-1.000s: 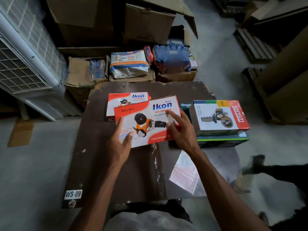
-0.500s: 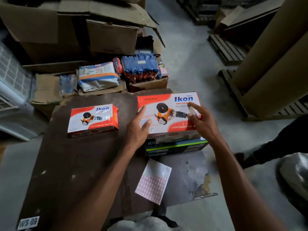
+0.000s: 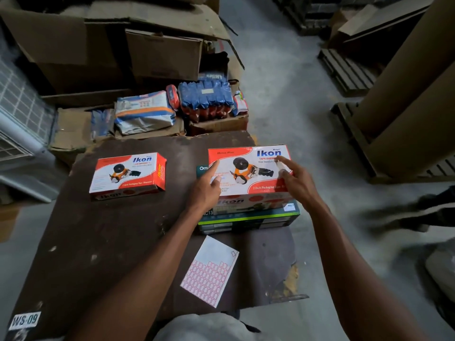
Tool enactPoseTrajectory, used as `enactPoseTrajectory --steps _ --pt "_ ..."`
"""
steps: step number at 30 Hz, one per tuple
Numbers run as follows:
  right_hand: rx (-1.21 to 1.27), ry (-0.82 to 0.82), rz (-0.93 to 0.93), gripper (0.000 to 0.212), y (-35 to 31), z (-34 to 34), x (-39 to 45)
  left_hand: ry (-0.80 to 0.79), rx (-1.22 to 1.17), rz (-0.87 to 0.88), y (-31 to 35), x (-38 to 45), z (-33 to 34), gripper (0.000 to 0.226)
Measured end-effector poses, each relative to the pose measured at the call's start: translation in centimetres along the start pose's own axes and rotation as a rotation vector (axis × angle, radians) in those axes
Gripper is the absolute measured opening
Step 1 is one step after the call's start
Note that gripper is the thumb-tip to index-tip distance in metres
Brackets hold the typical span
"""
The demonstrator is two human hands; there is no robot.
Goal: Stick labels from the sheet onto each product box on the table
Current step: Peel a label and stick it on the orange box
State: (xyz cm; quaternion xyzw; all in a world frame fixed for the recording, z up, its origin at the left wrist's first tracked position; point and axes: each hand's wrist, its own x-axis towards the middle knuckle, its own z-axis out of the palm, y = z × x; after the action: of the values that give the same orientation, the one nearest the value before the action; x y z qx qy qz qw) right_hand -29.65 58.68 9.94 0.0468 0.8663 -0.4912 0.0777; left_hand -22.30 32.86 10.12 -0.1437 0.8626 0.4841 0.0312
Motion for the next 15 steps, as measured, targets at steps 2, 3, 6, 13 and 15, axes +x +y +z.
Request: enactPoseTrajectory --steps 2,3,6,13,15 --pt "-0.006 -0.013 -0.022 0.044 0.4 0.2 0.3 0.008 -0.031 -0.006 -0.1 0.0 0.3 0.052" --pt "-0.007 -0.016 -0.030 0.044 0.6 0.3 0.5 0.013 -0.037 -0.003 -0.2 0.0 0.4 0.052" --pt "-0.016 -0.027 -0.047 0.043 1.0 0.4 1.0 0.031 -0.030 0.002 -0.5 0.1 0.4 0.051" --pt "-0.060 -0.035 -0.089 0.041 0.9 0.7 0.9 0.058 -0.040 0.010 -1.5 0.5 1.0 0.052" --pt "-0.097 -0.034 -0.124 0.042 0.8 0.6 0.6 0.058 -0.034 0.014 -1.6 0.6 1.1 0.051"
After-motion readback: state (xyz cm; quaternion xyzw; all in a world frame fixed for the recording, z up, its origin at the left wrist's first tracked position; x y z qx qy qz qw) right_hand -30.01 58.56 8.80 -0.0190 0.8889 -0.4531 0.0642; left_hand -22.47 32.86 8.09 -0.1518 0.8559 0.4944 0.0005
